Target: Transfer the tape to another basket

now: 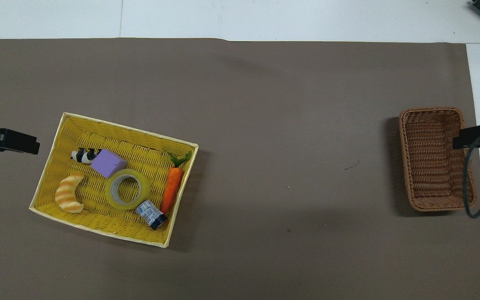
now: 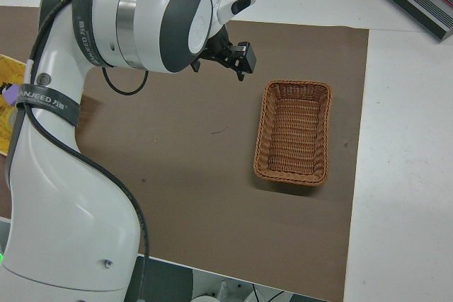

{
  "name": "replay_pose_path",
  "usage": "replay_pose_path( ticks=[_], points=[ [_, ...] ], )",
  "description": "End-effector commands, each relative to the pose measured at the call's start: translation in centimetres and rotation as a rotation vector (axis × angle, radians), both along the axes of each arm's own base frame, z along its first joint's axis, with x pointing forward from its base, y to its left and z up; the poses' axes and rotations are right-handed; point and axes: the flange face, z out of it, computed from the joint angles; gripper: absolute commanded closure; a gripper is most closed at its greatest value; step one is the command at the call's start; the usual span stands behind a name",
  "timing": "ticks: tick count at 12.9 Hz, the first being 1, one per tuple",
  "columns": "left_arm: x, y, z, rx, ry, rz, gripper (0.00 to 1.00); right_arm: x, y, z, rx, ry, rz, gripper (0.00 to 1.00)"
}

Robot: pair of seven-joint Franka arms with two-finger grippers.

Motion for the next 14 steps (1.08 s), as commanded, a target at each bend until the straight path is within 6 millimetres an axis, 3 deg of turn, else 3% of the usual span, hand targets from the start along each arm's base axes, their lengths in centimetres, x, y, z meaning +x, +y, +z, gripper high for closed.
replay_pose_path(
  ticks=[1, 11, 14],
  points=[
    [-0.1, 0.3, 0.2, 0.010, 0.008, -0.011, 0.00, -0.4, -0.1, 0.2, 0.014, -0.004, -0.004, 0.00],
    [-1.1, 0.0, -0.1, 0.014, 0.048, -0.016, 0.00, -0.4, -0.2, 0.2, 0.014, -0.004, -0.006, 0.00],
    [-1.8, 0.1, -2.3, 0.012, 0.019, -0.016, 0.00, -0.4, -0.2, 0.2, 0.014, -0.004, -0.006, 0.00]
  ],
)
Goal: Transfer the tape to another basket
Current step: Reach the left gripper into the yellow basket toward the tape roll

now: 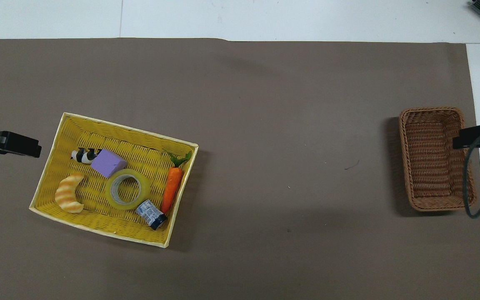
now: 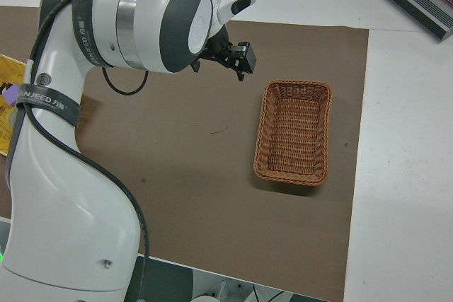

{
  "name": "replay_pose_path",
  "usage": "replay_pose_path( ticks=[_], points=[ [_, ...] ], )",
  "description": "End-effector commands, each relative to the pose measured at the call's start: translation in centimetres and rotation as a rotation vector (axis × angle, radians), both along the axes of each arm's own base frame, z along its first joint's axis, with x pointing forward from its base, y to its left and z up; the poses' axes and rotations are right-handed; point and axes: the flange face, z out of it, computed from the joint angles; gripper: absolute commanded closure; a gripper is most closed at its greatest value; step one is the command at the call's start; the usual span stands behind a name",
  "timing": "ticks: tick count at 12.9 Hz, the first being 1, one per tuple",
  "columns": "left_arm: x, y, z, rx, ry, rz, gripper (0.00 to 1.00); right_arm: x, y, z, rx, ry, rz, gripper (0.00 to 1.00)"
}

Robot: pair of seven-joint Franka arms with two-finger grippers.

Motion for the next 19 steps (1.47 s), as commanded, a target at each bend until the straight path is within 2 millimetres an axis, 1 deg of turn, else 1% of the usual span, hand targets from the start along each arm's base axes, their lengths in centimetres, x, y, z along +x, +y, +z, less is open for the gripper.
replay_pose_path(
  ticks=[1, 2, 3, 5, 6, 7, 9, 10, 11, 12, 13, 14, 15, 16, 17, 18, 19],
  points=[
    [-1.0, 0.3, -2.8, 0.007, -0.021, -0.014, 0.00, -0.4, -0.1, 0.2, 0.014, -0.004, -0.004, 0.00],
    [-1.0, 0.0, -4.3, 0.008, -0.007, -0.017, 0.00, -0.4, -0.2, 0.2, 0.014, -0.004, -0.006, 0.00],
    [-1.0, -0.3, -5.2, 0.008, -0.004, -0.026, 0.00, -0.4, -0.1, 0.2, 0.014, -0.004, -0.004, 0.00],
    [-1.3, -0.6, -7.5, 0.011, 0.025, -0.034, 0.00, -0.4, -0.2, 0.2, 0.014, -0.004, -0.006, 0.00],
    [-2.1, -0.8, -7.8, 0.010, 0.020, -0.031, 0.00, -0.4, -0.2, 0.2, 0.014, -0.004, -0.006, 0.00],
    [-2.8, -1.2, -9.1, 0.012, 0.028, -0.037, 0.00, -0.4, -0.1, 0.2, 0.014, -0.004, -0.004, 0.00],
    [-3.8, -1.2, -12.4, 0.016, 0.067, -0.039, 0.00, -0.4, -0.1, 0.2, 0.014, -0.004, -0.004, 0.00],
    [-4.2, -1.1, -14.5, 0.019, 0.087, -0.024, 0.00, -0.4, -0.2, 0.2, 0.014, -0.004, -0.006, 0.00],
    [-4.4, -1.1, -16.7, 0.022, 0.079, 0.031, 0.00, -0.4, -0.2, 0.2, 0.014, -0.004, -0.006, 0.00],
    [-4.5, -1.3, -18.2, 0.019, 0.033, 0.101, 0.00, -0.4, -0.1, 0.2, 0.014, -0.004, -0.004, 0.00],
    [-4.4, -1.8, -19.1, 0.021, 0.019, 0.147, 0.00, -0.4, -0.1, 0.2, 0.014, -0.004, -0.004, 0.00],
    [-4.2, -2.3, -20.9, 0.028, 0.041, 0.204, 0.00, -0.4, -0.1, 0.2, 0.014, -0.004, -0.004, 0.00],
    [-3.8, -2.6, -24.1, 0.039, 0.065, 0.272, 0.00, -0.4, -0.1, 0.2, 0.014, -0.004, -0.004, 0.00],
    [-4.0, -3.7, -26.7, 0.044, 0.063, 0.318, 0.00, -0.4, 0.0, 0.3, 0.014, -0.005, -0.003, 0.00],
    [-5.0, -4.9, -29.0, 0.047, 0.055, 0.345, 0.00, -0.4, -0.2, 0.2, 0.014, -0.004, -0.006, 0.00],
    [-5.6, -5.1, -30.7, 0.046, 0.048, 0.354, 0.00, -0.4, -0.2, 0.2, 0.014, -0.002, -0.004, 0.00],
    [-6.1, -4.9, -32.0, 0.048, 0.054, 0.356, 0.00, -0.5, -0.2, 0.2, 0.014, 0.001, -0.003, 0.00]
  ],
)
